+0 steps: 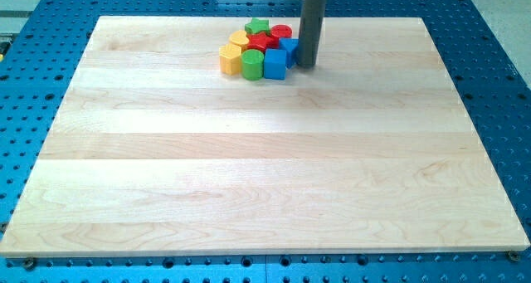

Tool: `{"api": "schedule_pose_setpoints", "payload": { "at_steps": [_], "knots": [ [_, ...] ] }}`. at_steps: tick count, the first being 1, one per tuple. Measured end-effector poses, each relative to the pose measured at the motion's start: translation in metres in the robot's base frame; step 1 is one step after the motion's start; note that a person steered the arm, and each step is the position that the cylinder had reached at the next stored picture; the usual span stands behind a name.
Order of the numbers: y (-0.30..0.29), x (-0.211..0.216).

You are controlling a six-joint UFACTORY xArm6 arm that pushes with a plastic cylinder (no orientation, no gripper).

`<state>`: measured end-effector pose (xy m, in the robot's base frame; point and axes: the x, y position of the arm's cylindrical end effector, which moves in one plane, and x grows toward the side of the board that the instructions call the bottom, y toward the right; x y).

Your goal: Separate the blue triangle and yellow heart from the group of blocks

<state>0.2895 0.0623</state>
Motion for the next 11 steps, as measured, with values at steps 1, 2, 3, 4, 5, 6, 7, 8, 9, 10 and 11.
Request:
{"api": "schedule_pose_setpoints", "payload": {
  "at_steps": [1,2,3,4,5,6,7,8,9,10,11],
  "knots": [
    [-0.030,-0.020],
    [-0.060,0.018],
    [-0.054,0.021],
    [-0.018,-0.004],
    [-0.020,-0.041],
    [-0.092,-0.032],
    [-0.172,0.038],
    [-0.198,0.069],
    [-0.197,0.058],
    [-0.159,0.050],
    [-0.112,0.014]
  ]
}}
